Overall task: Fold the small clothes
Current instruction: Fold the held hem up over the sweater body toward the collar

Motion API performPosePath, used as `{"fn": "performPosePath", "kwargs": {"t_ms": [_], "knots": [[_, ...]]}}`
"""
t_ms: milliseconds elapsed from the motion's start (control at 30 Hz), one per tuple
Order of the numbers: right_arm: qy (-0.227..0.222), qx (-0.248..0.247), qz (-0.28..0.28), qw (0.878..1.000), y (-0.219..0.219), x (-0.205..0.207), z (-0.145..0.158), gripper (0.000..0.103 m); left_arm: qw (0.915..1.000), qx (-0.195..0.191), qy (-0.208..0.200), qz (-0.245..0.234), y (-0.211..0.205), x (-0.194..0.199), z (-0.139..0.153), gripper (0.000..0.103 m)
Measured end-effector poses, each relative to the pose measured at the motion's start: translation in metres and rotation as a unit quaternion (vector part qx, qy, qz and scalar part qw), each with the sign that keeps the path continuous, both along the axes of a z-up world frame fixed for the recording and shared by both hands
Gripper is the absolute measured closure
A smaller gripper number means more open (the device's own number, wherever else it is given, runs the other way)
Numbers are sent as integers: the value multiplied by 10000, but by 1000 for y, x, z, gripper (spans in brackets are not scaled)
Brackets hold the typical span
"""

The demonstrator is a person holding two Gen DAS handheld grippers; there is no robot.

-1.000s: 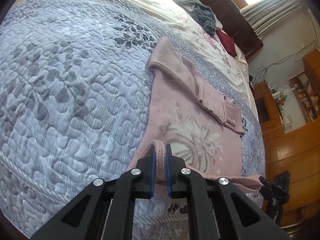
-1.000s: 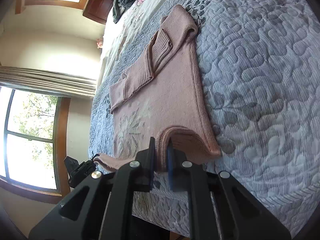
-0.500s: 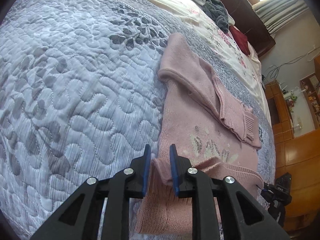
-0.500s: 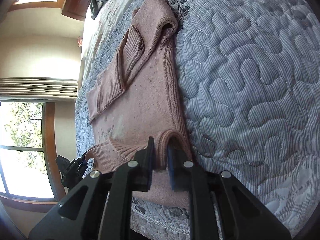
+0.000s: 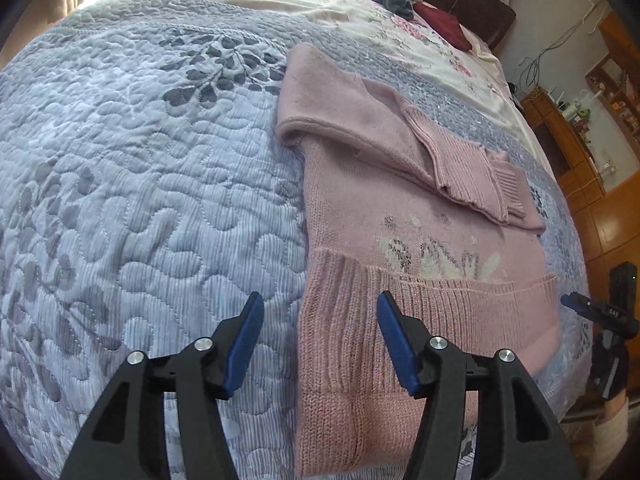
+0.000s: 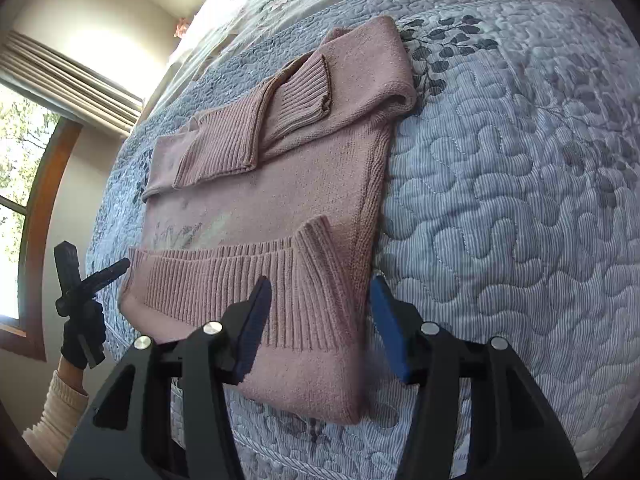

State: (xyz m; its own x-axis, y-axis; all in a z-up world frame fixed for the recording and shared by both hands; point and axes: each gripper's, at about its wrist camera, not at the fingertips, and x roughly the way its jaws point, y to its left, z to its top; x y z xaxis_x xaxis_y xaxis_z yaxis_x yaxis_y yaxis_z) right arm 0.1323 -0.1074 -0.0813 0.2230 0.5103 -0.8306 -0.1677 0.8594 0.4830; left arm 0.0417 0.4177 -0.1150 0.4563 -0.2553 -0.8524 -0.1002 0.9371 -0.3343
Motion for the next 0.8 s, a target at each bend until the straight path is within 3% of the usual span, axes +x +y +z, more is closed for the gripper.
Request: {"fn": "performPosePath", "kwargs": {"t_ms": [133, 167, 200, 233, 267, 300, 467, 700, 800], "knots": [[-103, -585, 366, 9976, 24, 7, -10, 49, 9992, 402, -14, -74, -16, 6, -6, 48], [-162, -719, 459, 9962, 29, 9, -12, 50, 9989, 465, -50, -79, -18, 7, -5, 54], [-219, -860, 546, 9946, 35, 10, -14, 51, 9988, 469, -82, -118, -21, 7, -4, 71], [-267, -1027, 630, 9924, 41, 12, -17, 58, 9987, 474, -105, -151, -23, 8, -2, 77], [-306, -1212, 716, 9896, 45, 12, -20, 76, 9982, 557, -154, -157, -26, 7, -1, 80], [-350, -1366, 816, 9866, 50, 12, -22, 81, 9974, 670, -214, -174, -28, 6, 1, 87], [-645, -1433, 850, 9839, 45, -6, -7, 92, 9952, 751, -589, -203, -30, -9, 16, 91], [-747, -1386, 857, 9838, 38, -46, 6, 93, 9929, 714, -893, -338, -39, -41, 30, 94], [-750, -1043, 729, 9890, 32, -55, 16, 94, 9926, 630, -991, -315, -40, -53, 34, 94]]}}
